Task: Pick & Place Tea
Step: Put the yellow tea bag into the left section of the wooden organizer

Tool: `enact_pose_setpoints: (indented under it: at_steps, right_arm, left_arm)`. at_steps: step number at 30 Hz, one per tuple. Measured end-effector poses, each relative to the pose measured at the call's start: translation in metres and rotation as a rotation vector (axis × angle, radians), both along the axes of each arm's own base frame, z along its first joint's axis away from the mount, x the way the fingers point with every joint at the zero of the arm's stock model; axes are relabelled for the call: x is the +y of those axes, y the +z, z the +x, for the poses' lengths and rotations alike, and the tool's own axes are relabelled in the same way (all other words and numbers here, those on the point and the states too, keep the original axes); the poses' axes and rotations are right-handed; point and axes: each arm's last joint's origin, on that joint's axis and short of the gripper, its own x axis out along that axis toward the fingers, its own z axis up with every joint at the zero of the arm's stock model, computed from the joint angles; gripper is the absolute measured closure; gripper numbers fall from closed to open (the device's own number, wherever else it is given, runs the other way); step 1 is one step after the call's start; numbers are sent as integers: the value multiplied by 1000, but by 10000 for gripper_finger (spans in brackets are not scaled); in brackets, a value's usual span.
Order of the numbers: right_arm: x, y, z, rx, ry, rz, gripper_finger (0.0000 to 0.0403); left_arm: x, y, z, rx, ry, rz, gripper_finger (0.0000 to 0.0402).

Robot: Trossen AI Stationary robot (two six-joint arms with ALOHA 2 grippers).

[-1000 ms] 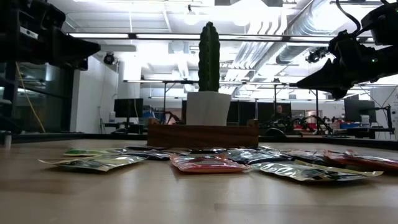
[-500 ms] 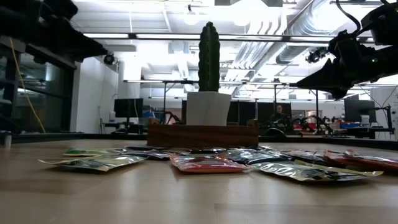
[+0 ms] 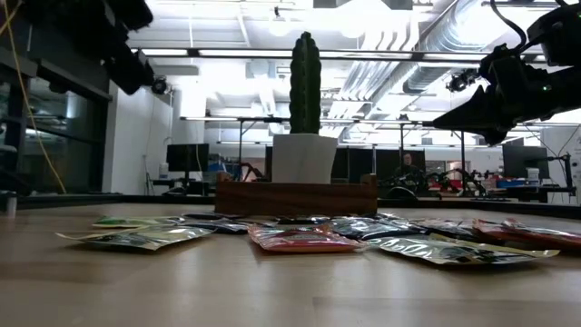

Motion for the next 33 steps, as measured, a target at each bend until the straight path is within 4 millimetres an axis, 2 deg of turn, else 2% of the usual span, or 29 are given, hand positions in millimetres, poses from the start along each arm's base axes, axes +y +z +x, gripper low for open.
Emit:
enact_pose_setpoints:
  at_steps: [8,18,25,33]
  right_arm:
    - [0,0,0,0,0,0,397]
    - [0,0,0,0,0,0,396]
    - [0,0,0,0,0,0,396]
    - [0,0,0,0,-1,0,395]
  left_arm:
    - [3,-37,24,310,-64,-127,185]
    - [8,-66,59,340,-172,-177,186]
    - [14,-84,83,346,-84,-267,186]
    - [13,-104,92,469,74,-319,186]
